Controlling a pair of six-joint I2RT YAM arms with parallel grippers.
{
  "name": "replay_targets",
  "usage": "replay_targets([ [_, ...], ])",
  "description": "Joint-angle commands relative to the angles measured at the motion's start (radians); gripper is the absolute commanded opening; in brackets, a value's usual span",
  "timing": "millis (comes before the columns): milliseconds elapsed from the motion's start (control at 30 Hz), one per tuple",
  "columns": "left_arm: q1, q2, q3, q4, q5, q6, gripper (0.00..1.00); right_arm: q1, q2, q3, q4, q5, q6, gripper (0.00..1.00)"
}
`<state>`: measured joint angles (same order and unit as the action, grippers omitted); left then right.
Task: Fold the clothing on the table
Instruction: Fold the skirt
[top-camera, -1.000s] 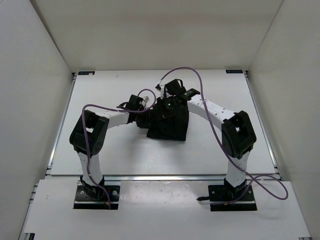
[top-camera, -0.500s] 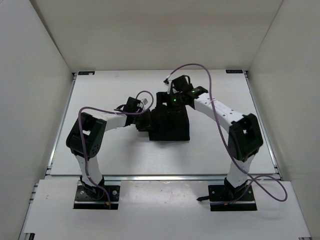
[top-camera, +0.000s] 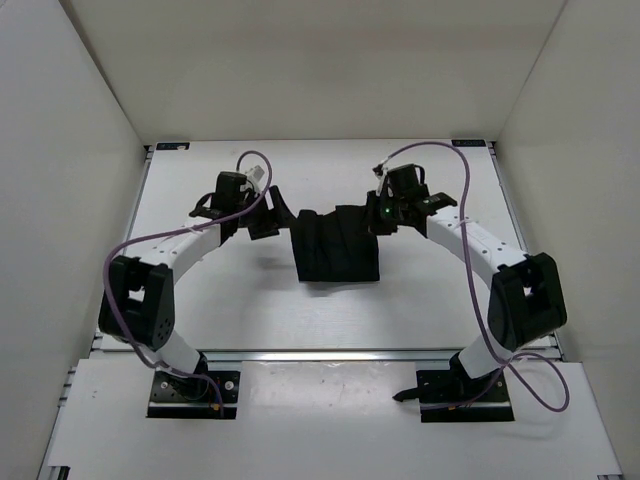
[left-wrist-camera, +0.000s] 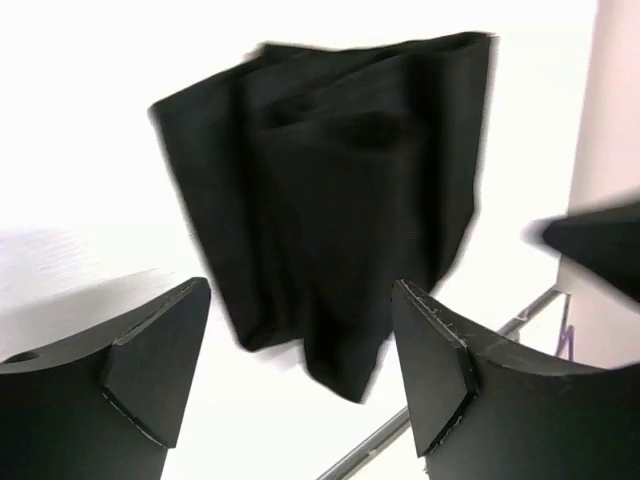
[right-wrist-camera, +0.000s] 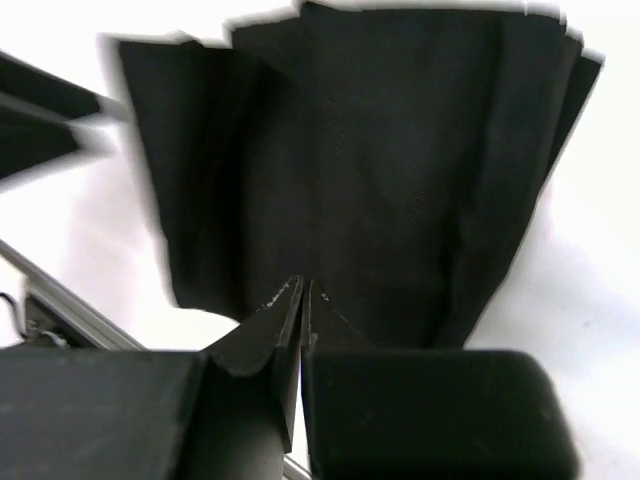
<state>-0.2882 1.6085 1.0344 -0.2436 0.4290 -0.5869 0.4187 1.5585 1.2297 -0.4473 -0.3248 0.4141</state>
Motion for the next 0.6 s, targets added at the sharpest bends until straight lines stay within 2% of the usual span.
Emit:
replay_targets([
  [0,-0.029,-0.117,0.041,-0.002,0.034,0.001,0.84,0.012,0.028,-0.056,0.05,0.0,-0.023,0.0],
  [167,-0.146,-0.128,0.026,0.085,0.048,-0.03,0.73,0.005,0.083,-0.087,0.12,-0.02,-0.037,0.0],
  [267,-0.207,-0.108,-0.022,0.157,0.028,-0.063,0.58,-0.017,0.133,-0.067,0.127,-0.037,-0.063,0.0],
  [367,-0.256,-0.069,-0.053,0.175,-0.051,-0.056,0.43,-0.037,0.193,-0.039,0.117,-0.057,-0.09,0.0],
  [467,-0.252,-0.032,-0.074,0.115,-0.15,-0.031,0.34,-0.057,0.201,-0.036,0.116,-0.063,-0.103,0.0],
  [567,-0.203,-0.009,-0.1,0.095,-0.173,-0.016,0.34,-0.086,0.196,-0.033,0.121,-0.066,-0.121,0.0],
])
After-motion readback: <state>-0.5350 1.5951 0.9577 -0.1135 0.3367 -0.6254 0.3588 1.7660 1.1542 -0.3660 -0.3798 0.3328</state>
